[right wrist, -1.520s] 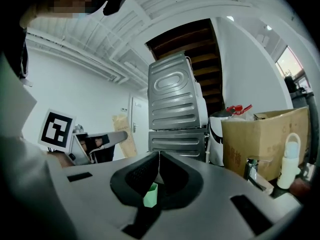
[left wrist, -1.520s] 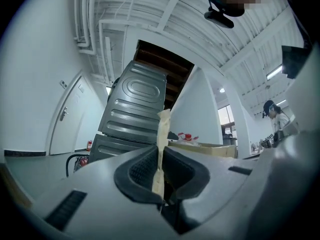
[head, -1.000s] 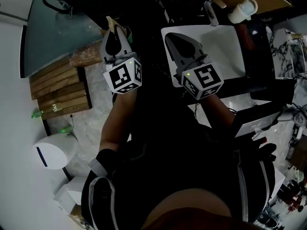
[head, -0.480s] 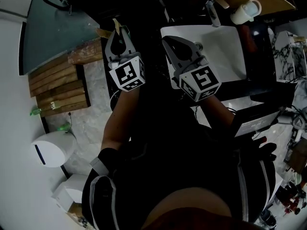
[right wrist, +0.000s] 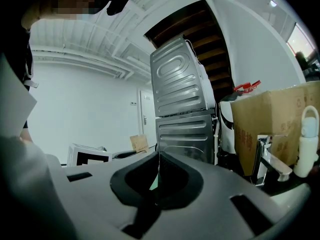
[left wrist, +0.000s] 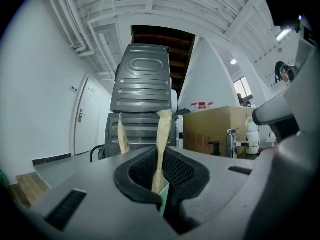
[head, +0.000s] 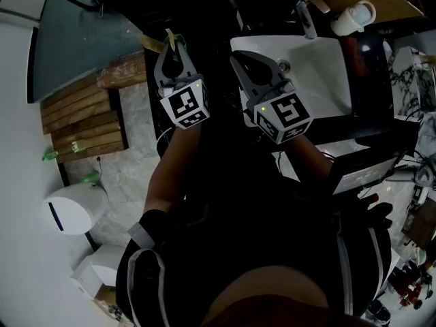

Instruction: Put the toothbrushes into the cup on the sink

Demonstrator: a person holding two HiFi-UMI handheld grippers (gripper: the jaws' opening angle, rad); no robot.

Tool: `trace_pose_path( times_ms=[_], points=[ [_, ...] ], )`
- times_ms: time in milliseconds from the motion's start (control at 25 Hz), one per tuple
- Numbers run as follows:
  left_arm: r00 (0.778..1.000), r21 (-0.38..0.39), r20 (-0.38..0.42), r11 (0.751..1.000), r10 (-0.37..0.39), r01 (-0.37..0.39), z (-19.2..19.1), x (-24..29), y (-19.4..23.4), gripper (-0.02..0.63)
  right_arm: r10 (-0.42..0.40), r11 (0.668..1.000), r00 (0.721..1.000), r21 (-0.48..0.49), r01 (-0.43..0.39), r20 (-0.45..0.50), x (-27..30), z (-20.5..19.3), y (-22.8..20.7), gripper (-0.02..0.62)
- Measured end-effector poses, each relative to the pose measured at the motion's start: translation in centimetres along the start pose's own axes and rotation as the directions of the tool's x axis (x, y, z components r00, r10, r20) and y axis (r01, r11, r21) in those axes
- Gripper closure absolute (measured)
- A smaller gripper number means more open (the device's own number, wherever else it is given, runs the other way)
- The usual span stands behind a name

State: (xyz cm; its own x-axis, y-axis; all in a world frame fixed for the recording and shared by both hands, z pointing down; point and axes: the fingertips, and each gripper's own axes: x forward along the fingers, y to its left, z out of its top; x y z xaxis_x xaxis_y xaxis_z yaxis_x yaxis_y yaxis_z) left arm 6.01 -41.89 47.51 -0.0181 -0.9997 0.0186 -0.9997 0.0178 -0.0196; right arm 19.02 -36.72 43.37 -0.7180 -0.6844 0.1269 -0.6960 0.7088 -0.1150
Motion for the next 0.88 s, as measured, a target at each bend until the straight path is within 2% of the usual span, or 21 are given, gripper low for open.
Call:
trace_pose_path(
  times_ms=[360, 680, 880],
  points=[
    [0.998, 0.009, -0.064, 1.0, -0.025, 0.025, -0.1, -0.4, -0.3, 0.569, 0.009, 1.0, 1.0, 0.008, -0.009, 0.022, -0.2, 0.7, 0.2, 0.568],
    [0.994, 0.058, -0.019, 0.992, -0.11, 0.111, 3.9, -2.1, -0.8, 0.523, -0.014, 1.0, 0.999, 0.016, 0.013, 0.051, -0.3, 2.7, 1.3, 0.568],
    [0.984, -0.005, 0.032, 0.984, -0.178, 0.178, 7.9, -5.1, -0.4, 0.523, -0.031, 0.999, 0.996, 0.012, 0.03, 0.08, -0.2, 4.5, 2.7, 0.568]
  ],
)
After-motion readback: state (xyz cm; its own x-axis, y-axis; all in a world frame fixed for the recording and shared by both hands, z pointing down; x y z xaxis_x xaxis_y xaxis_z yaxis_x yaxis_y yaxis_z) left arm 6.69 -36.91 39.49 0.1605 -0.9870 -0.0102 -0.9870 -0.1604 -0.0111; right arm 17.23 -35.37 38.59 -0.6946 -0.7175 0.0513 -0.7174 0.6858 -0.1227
